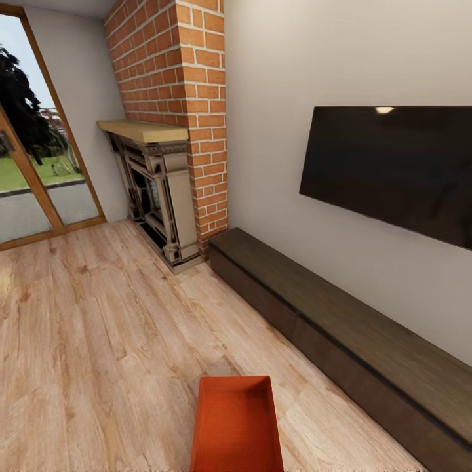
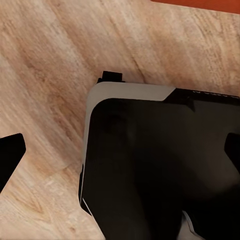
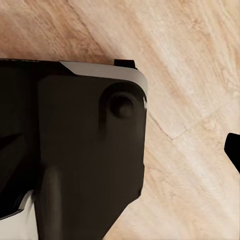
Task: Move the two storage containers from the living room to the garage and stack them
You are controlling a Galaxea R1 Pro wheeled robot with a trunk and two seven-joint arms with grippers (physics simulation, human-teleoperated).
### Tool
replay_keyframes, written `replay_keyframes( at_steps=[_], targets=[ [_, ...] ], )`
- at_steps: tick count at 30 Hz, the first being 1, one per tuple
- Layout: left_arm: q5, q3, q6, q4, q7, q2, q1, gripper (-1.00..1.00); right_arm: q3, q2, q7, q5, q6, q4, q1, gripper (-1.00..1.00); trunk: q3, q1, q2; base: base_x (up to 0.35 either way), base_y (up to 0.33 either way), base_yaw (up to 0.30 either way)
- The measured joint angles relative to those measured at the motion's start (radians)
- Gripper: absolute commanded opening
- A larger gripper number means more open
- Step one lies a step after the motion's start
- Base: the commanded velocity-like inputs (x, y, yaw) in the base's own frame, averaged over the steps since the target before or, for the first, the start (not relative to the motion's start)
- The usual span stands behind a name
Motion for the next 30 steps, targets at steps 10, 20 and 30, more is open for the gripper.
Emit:
replay_keyframes(
  at_steps=[10, 20, 30],
  targets=[
    [0.000, 0.000, 0.000, 0.000, 0.000, 0.000, 0.000, 1.00, 0.000, -0.005, 0.000, 0.001, -0.001, 0.000, 0.000, 1.00, -0.016, 0.000, 0.000, 0.000, 0.000, 0.000],
    [0.000, 0.000, 0.000, 0.000, 0.000, 0.000, 0.000, 1.00, -0.001, -0.006, -0.001, -0.001, -0.004, 0.000, 0.000, 1.00, -0.032, 0.000, 0.000, 0.000, 0.000, 0.000],
    [0.000, 0.000, 0.000, 0.000, 0.000, 0.000, 0.000, 1.00, -0.001, -0.007, -0.001, -0.002, -0.007, 0.000, 0.000, 1.00, -0.048, 0.000, 0.000, 0.000, 0.000, 0.000]
  ],
)
